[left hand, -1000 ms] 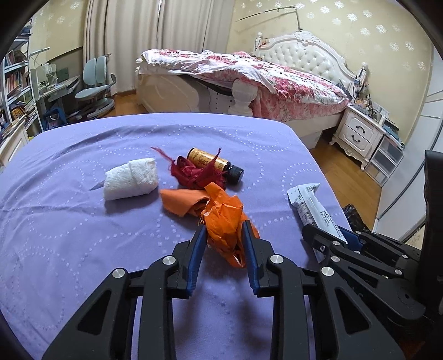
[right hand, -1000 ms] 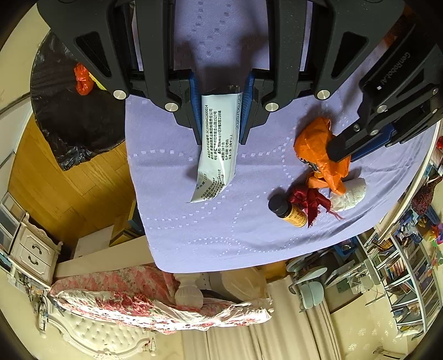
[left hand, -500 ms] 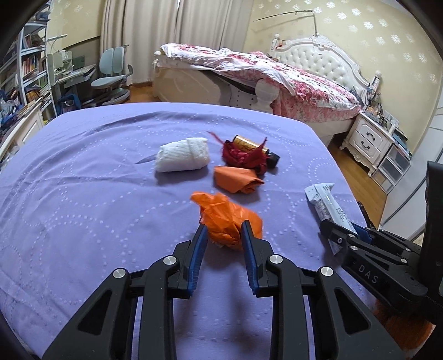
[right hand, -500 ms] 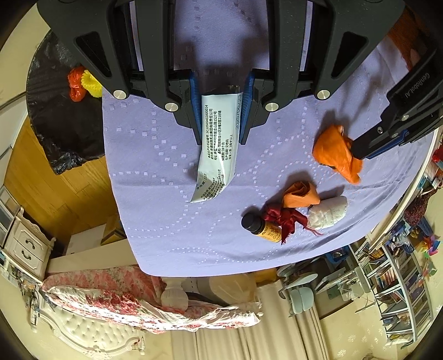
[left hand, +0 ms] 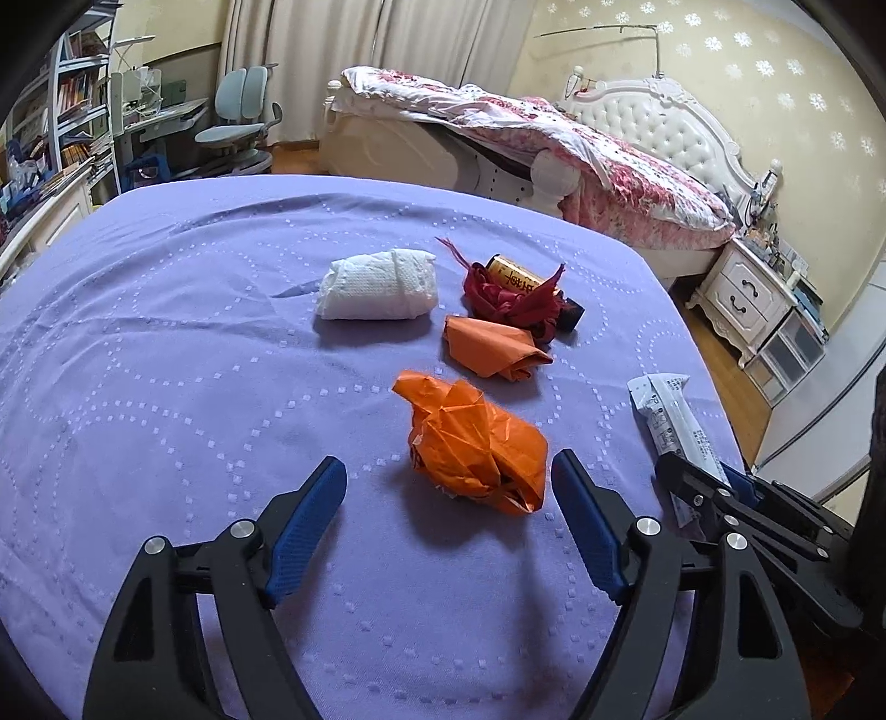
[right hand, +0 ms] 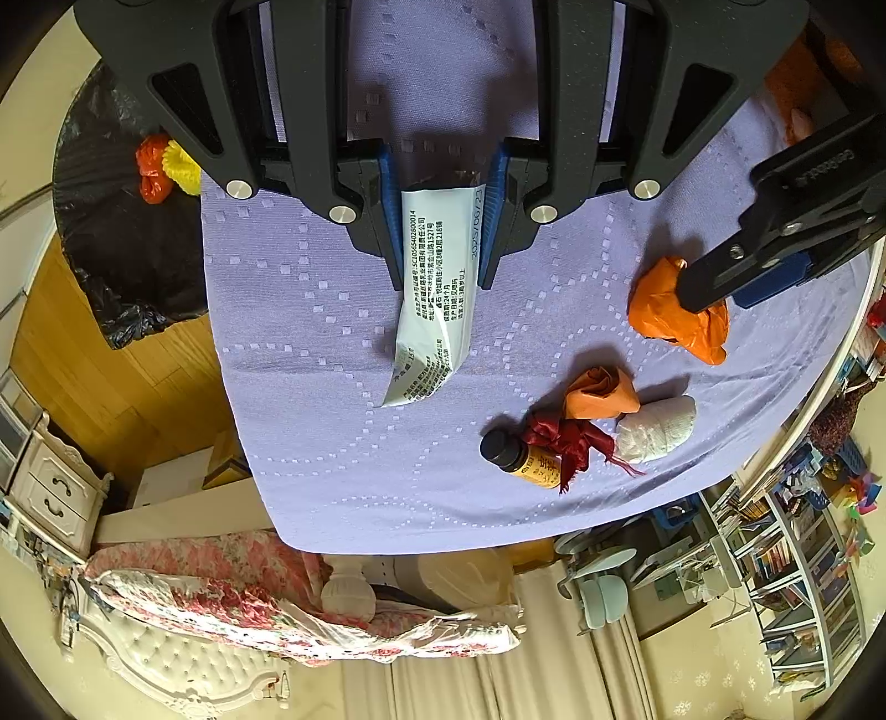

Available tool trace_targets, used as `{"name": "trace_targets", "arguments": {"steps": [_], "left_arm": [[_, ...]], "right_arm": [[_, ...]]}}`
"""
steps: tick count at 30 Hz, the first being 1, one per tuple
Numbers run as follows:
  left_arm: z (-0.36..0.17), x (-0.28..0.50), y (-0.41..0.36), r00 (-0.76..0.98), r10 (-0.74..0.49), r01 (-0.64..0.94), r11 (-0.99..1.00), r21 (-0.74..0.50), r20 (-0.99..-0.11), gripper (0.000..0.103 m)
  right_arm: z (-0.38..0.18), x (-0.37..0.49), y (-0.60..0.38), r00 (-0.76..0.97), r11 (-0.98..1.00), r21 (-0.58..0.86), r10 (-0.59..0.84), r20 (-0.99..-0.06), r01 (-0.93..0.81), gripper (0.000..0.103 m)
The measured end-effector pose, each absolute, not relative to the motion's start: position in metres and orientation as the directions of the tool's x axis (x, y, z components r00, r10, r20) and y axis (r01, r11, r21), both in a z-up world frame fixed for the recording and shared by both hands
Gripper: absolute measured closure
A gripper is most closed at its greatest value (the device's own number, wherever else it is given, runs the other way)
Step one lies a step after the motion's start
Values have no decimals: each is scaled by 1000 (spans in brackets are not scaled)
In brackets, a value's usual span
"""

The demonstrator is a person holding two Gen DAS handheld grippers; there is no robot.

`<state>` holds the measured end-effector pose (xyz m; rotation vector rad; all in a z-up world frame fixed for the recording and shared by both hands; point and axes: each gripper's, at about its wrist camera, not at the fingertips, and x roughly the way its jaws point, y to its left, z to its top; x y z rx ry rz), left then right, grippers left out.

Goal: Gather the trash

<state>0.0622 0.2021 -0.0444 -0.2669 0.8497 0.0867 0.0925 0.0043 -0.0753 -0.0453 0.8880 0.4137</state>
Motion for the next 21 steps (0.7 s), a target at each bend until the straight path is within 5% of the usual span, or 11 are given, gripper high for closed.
{"name": "trace_targets", "arguments": {"steps": [6, 12, 21], "left_arm": [[-51, 72, 198, 630, -25, -174, 969, -173, -776, 27], [-51, 70, 192, 634, -22, -144, 979, -146, -773, 47], [-49, 63, 191, 649, -35, -117, 982, -145, -760, 51]], "right_arm": [[-75, 92, 5, 558, 920, 131, 332, -761, -369, 79], [-75, 92, 4, 557, 920, 131, 332, -761, -369, 79], [-73, 90, 5, 560, 921, 131, 331, -759, -368, 79]]}}
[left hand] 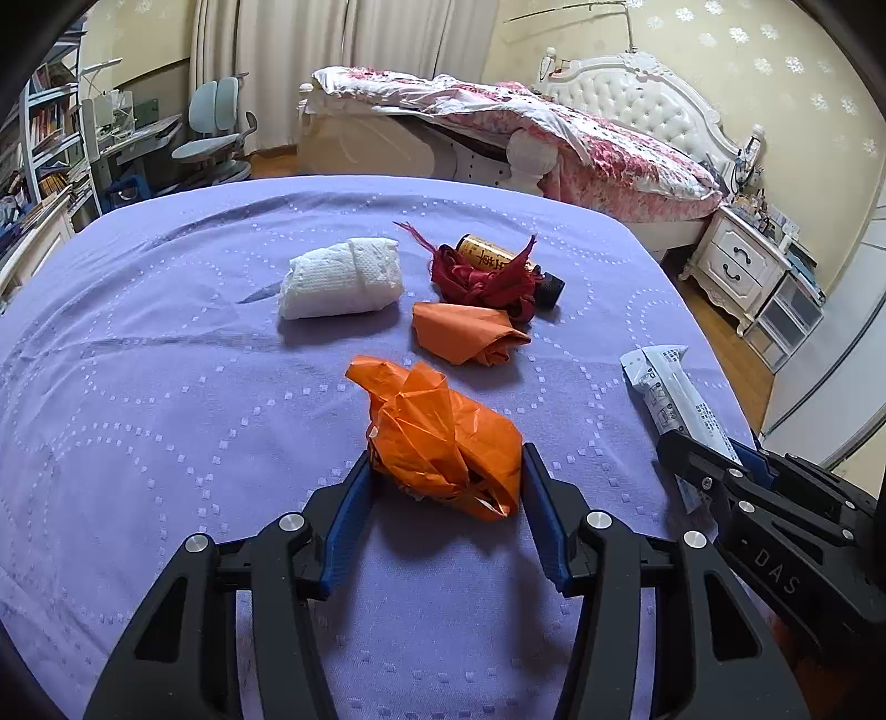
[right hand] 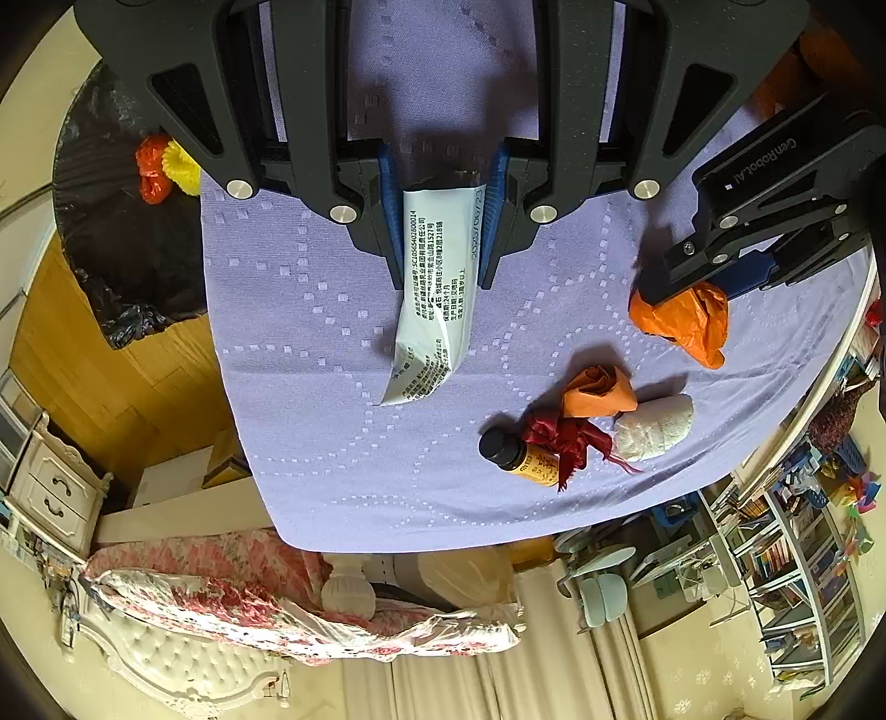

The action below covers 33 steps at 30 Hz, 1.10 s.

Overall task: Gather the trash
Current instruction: 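Carry the orange bag and white tube over the bin and open both tools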

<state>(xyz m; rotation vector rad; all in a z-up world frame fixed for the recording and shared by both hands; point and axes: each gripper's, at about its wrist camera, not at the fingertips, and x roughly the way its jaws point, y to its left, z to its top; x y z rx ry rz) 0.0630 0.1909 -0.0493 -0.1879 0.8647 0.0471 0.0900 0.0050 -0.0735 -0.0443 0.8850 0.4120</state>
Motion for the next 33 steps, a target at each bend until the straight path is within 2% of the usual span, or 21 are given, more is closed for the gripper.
{"name": "trace_targets", "arguments": {"steps": [17, 33], "left_arm": [[-40, 39, 173, 677, -9, -118, 986, -121, -736, 51], [-28, 34, 87, 701, -98, 28, 994, -110, -706, 50]], "right_arm": [[-59, 62, -15, 596, 926, 125, 328, -733, -356, 80], [-50, 35, -98, 669, 971, 109, 226, -709, -213, 80]]}}
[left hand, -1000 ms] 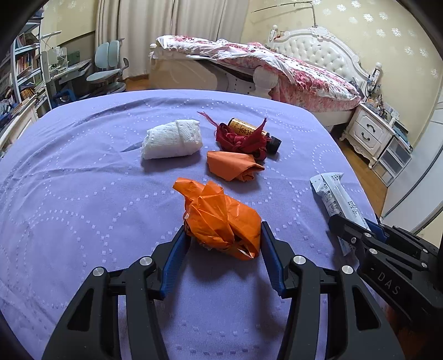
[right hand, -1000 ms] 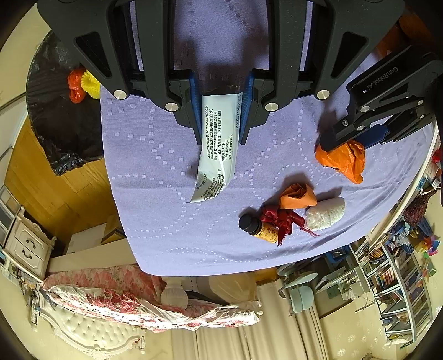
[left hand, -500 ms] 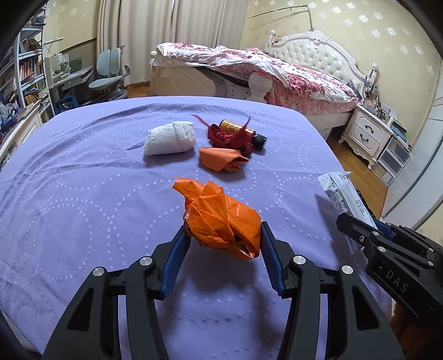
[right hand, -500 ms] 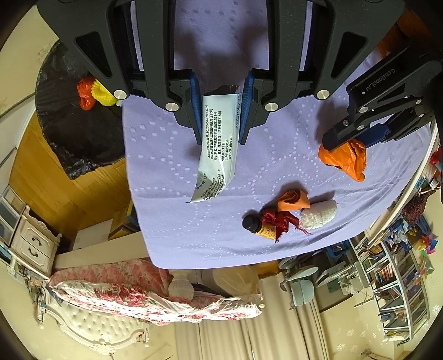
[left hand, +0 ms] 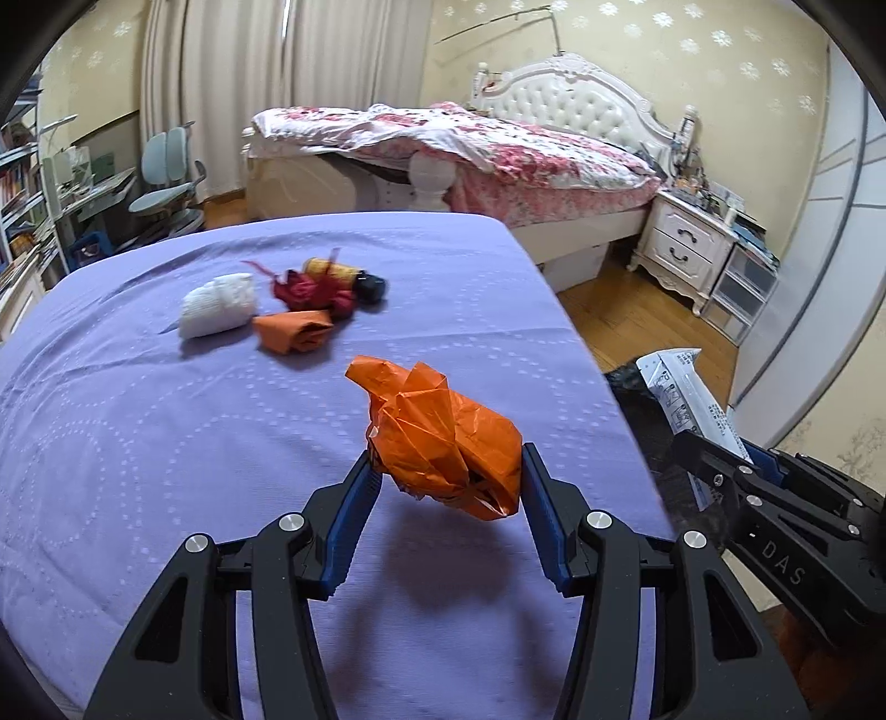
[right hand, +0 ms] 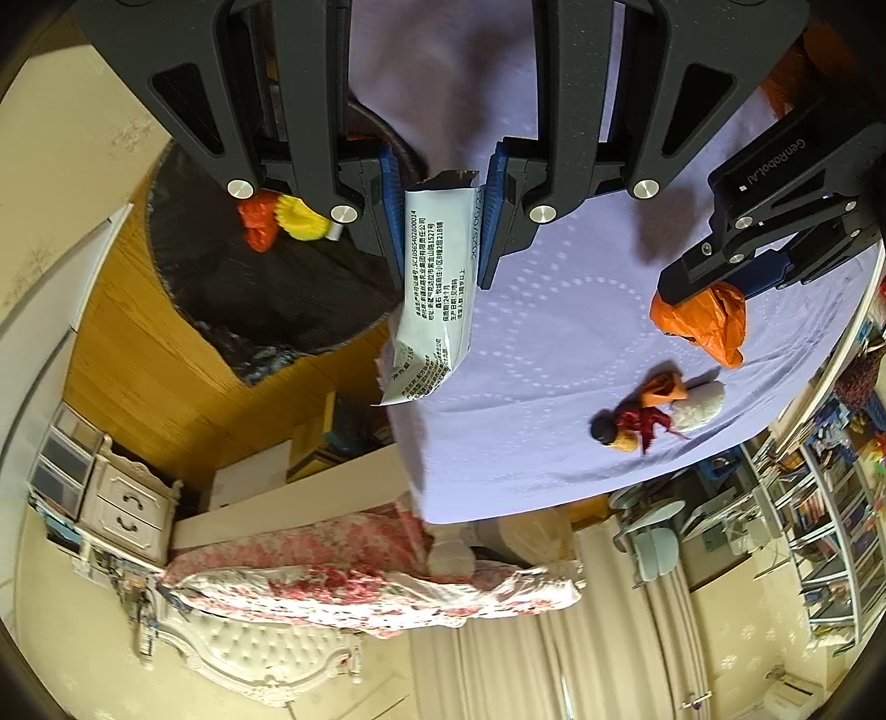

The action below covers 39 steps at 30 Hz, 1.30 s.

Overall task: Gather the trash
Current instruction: 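Carry the orange bag and white tube over the bin and open both tools, then move both tools back over the table toward the orange cloth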

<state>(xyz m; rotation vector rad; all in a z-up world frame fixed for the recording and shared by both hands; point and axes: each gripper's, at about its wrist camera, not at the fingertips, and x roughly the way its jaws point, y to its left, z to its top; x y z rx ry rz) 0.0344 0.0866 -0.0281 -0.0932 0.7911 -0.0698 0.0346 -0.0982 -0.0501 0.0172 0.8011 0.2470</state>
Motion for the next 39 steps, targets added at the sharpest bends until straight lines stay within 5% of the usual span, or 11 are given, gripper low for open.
{"name": "trace_targets", "arguments": {"steps": [30, 35, 39], "left_arm": [[-42, 70, -38, 662, -172, 229, 973, -22, -730, 49], [-44, 72, -41, 663, -159, 226, 974, -7, -732, 32], [-44, 70, -41, 665, -150, 217, 976, -3, -732, 28]], "right_arm": [[-67, 41, -206, 696, 989, 148, 117, -709, -15, 79], [-70, 44, -211, 691, 988, 154, 117, -714, -8, 79], [-74, 45, -216, 689, 988, 157, 108, -717, 8, 78]]}}
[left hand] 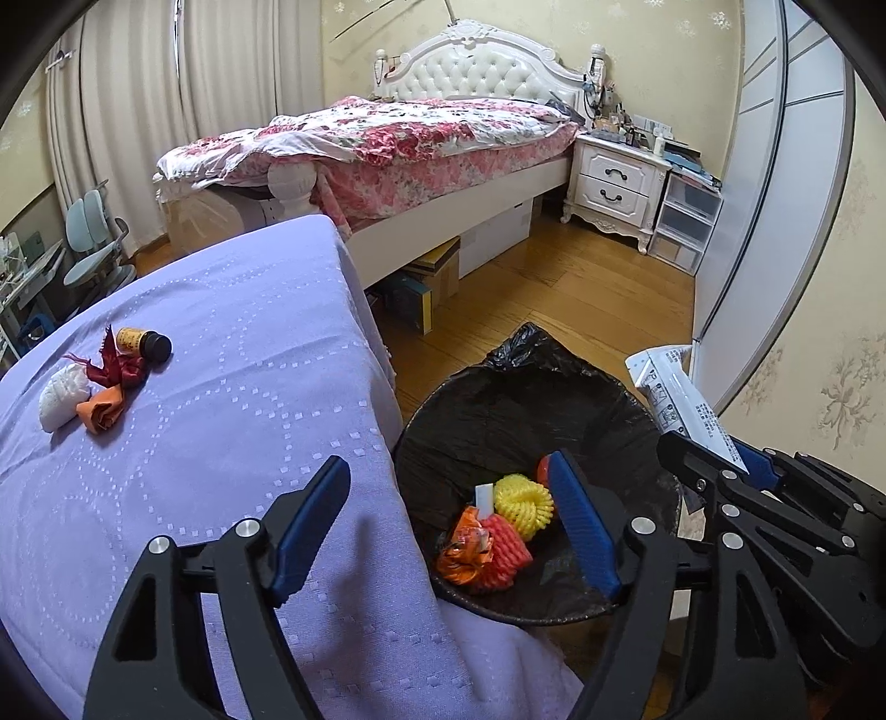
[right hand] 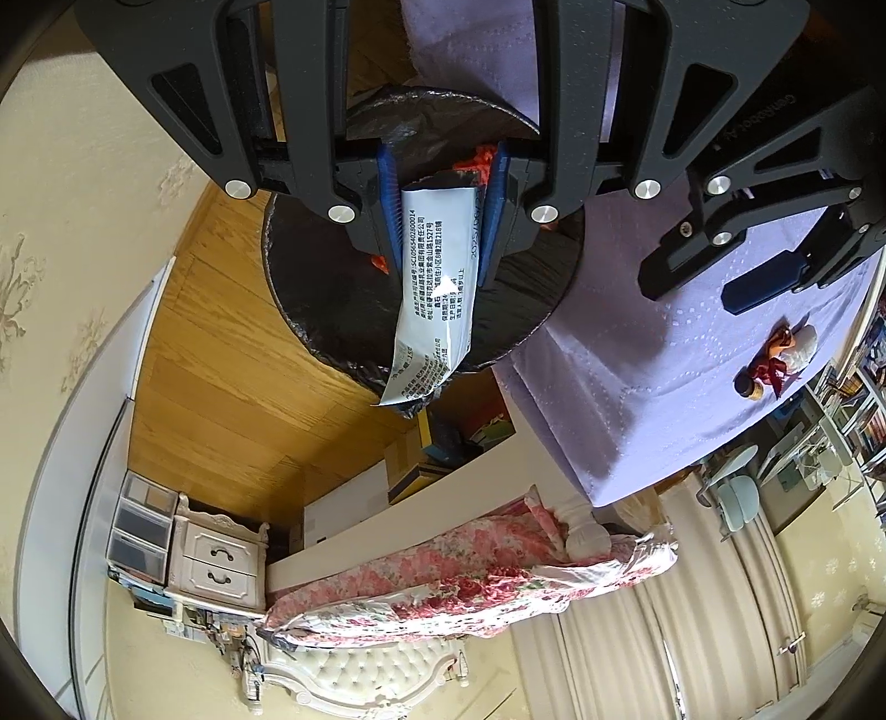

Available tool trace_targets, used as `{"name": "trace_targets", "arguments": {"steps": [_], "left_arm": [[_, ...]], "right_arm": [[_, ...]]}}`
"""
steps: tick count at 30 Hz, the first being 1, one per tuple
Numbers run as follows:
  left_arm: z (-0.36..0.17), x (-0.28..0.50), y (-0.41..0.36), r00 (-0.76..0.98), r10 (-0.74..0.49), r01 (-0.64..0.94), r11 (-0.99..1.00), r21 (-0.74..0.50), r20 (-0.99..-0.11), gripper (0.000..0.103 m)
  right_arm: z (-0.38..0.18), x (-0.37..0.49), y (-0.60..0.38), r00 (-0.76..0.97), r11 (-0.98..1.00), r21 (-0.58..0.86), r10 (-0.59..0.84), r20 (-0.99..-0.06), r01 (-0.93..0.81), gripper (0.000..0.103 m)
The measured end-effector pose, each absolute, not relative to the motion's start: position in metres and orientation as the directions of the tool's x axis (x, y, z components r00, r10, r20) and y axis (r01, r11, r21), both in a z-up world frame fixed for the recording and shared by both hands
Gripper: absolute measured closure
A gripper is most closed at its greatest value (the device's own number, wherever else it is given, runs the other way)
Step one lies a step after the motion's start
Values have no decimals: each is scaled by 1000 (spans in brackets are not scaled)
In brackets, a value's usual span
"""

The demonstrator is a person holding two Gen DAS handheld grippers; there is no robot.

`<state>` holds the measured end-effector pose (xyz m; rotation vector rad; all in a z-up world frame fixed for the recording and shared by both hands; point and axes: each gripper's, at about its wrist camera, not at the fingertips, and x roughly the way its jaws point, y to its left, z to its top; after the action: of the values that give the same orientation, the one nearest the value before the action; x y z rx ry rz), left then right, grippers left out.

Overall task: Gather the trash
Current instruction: 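Move both tools back over the table toward the orange cloth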

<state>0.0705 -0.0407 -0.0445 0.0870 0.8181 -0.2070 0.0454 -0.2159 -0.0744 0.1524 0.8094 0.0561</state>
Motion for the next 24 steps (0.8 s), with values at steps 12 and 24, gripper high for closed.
{"name": "trace_targets", "arguments": {"steps": [12, 24], "left_arm": [[-40, 66, -28, 674, -134, 172, 985, -21, -727, 27], [-33, 58, 24, 696, -64, 76, 997, -16, -715, 27]], "right_arm": [[-75, 42, -222, 697, 987, 157, 83, -713, 43, 58], [-63, 45, -188, 698, 990, 137, 122, -706, -35, 51]]}}
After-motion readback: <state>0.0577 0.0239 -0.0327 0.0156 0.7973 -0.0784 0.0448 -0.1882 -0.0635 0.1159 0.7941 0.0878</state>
